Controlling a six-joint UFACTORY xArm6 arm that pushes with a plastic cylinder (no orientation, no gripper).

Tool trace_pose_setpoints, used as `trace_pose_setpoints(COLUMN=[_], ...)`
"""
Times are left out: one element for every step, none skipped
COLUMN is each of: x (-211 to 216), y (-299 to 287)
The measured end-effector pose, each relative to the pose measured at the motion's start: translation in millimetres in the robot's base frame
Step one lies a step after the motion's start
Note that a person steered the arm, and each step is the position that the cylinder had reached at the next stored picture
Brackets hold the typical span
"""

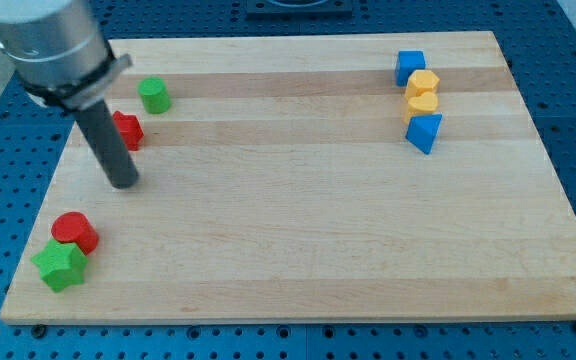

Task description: Push red star down towards the bottom side

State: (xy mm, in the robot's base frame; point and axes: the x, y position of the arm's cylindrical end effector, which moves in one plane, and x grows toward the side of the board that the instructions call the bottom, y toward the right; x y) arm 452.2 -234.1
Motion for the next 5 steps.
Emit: trace_pose_setpoints(x=[3,-51,-86,-87,-68], y=[-61,-71,-50,-1,21])
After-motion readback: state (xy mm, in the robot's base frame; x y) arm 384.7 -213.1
